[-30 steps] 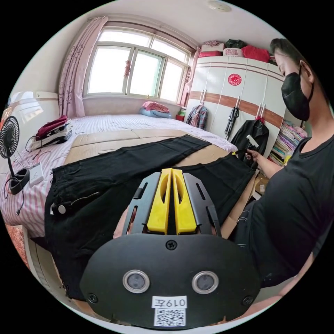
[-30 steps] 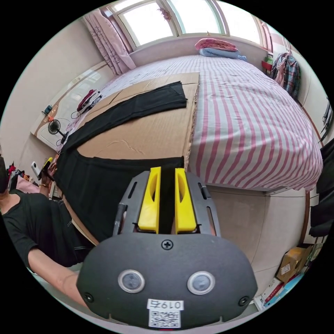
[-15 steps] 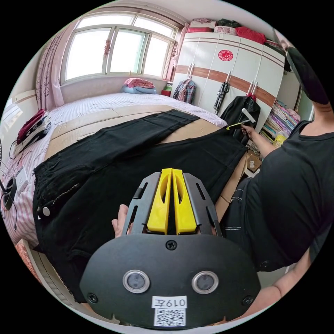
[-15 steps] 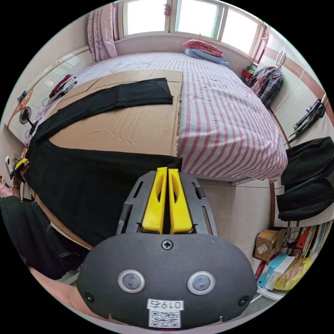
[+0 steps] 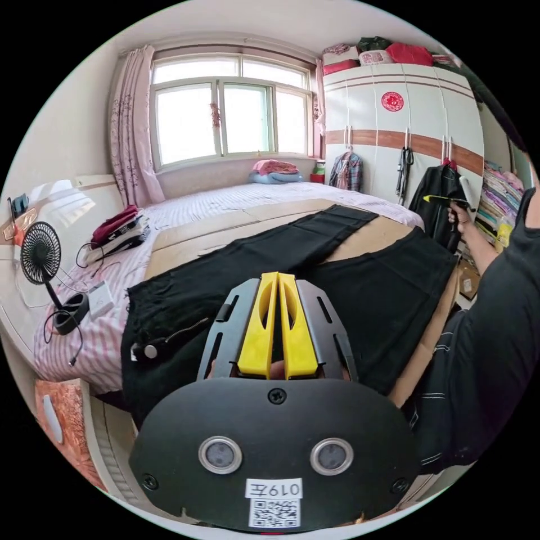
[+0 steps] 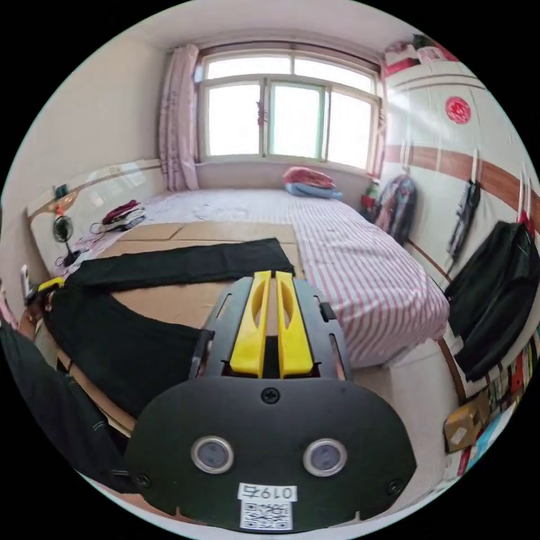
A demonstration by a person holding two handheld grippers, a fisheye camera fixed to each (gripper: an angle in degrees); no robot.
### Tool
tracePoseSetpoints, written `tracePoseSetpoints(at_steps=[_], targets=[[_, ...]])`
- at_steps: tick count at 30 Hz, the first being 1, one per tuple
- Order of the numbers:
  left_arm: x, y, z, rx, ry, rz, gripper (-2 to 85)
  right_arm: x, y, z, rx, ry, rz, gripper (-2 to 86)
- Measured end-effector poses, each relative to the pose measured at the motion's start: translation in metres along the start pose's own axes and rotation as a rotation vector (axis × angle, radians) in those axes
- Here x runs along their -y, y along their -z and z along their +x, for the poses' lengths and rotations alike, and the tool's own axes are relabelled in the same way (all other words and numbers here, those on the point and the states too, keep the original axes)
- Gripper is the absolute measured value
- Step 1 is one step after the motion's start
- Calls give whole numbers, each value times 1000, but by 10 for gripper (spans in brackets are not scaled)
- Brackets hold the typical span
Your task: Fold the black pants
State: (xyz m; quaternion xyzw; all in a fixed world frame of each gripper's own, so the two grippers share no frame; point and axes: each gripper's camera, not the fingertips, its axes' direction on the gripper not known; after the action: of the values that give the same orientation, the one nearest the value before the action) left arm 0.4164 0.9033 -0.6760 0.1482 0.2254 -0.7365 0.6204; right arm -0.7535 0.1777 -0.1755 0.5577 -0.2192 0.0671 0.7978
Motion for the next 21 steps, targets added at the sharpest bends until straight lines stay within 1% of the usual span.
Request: tracePoseSetpoints(at_steps=[2,3,5,6,7,8,10,12,14,16,17,21], targets=[[31,-17,-14,6,-47,-29,15,9,-22,-72,236,188,109,6],[53,-33,-25,-18,-85,-23,16,10,-31,-90,302,230,132,5],[85,-60,-47,-49,-65,11,19,13,-76,-164,581,335,182,3],[106,-85,-66,-114,-36,21,23,13,-89,-183,647,354,183,3],[117,-98,-74,-152,-37,13,24,11,-115,-220,765,384,169,2],[138,-129,-90,-221,-37,-30,30,8,-141,-257,844,420,132,1],[164,-178,-109,-314,-33,-113,33,-1,-173,-310,894,462,85,2],[191,-241,-127,-393,-32,-242,31,-19,-198,-354,847,501,76,9],[205,-278,-129,-417,-82,-323,33,-48,-231,-404,689,592,35,39],[219,-309,-128,-418,-125,-391,40,-71,-254,-434,571,681,-4,75],[228,-327,-127,-429,-155,-440,49,-85,-269,-449,518,741,-34,80],[250,-381,-120,-424,-251,-569,67,-124,-309,-479,441,863,-72,80]])
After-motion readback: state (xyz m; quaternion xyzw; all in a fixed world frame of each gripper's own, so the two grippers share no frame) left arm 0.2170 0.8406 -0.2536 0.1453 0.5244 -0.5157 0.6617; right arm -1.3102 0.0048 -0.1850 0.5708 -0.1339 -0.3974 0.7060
